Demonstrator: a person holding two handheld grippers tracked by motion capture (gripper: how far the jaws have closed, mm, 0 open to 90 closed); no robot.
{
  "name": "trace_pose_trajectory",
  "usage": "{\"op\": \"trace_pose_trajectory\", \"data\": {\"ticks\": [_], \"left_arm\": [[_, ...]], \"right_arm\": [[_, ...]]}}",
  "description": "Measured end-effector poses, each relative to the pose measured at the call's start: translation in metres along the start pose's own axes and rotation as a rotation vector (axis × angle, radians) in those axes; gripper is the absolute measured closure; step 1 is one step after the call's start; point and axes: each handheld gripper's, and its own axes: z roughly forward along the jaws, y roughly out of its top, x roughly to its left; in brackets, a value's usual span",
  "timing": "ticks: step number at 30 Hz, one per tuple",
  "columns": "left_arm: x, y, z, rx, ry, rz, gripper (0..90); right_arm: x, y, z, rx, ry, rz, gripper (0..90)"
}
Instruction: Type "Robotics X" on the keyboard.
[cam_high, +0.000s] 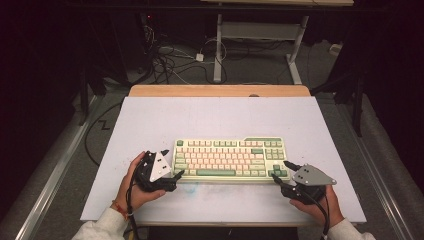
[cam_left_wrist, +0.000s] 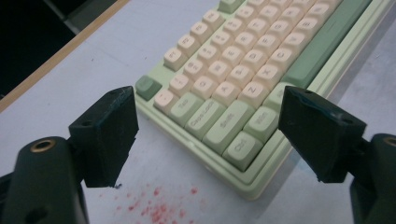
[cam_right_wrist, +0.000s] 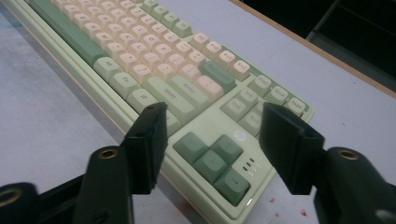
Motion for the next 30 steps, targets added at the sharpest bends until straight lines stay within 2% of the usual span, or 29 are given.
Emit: {"op": "trace_pose_trajectory", "data": {"ticks": [5, 9, 12, 16, 19, 21, 23, 30], "left_arm": [[0.0, -0.013, -0.003, 0.027, -0.009, -0.02, 16.9], [-0.001, -0.022, -0.008, 0.063, -0.006, -0.014, 16.9], [0.0, -0.026, -0.013, 0.06, -0.003, -0.033, 16.9], [-0.001, -0.031, -0.017, 0.069, 0.0, -0.044, 16.9], [-0.002, -0.034, -0.018, 0.071, 0.0, -0.051, 16.9], [-0.002, -0.034, -0.018, 0.069, -0.008, -0.062, 16.9], [-0.002, -0.034, -0.017, 0.077, -0.002, -0.053, 17.0], [-0.002, -0.036, -0.013, 0.084, -0.013, -0.057, 16.9]], "right_arm": [[-0.002, 0.004, 0.0, -0.004, 0.031, 0.01, 53.5], [-0.005, 0.009, 0.002, 0.006, 0.051, 0.017, 63.9], [-0.006, 0.014, 0.007, 0.02, 0.058, 0.016, 71.5], [-0.007, 0.023, 0.015, 0.029, 0.097, 0.03, 81.8], [-0.005, 0.031, 0.023, 0.039, 0.124, 0.018, 88.7], [-0.003, 0.036, 0.029, 0.046, 0.155, 0.0, 89.7], [0.0, 0.044, 0.038, 0.058, 0.168, -0.017, 89.9], [0.01, 0.067, 0.074, 0.094, 0.204, -0.064, 89.9]]}}
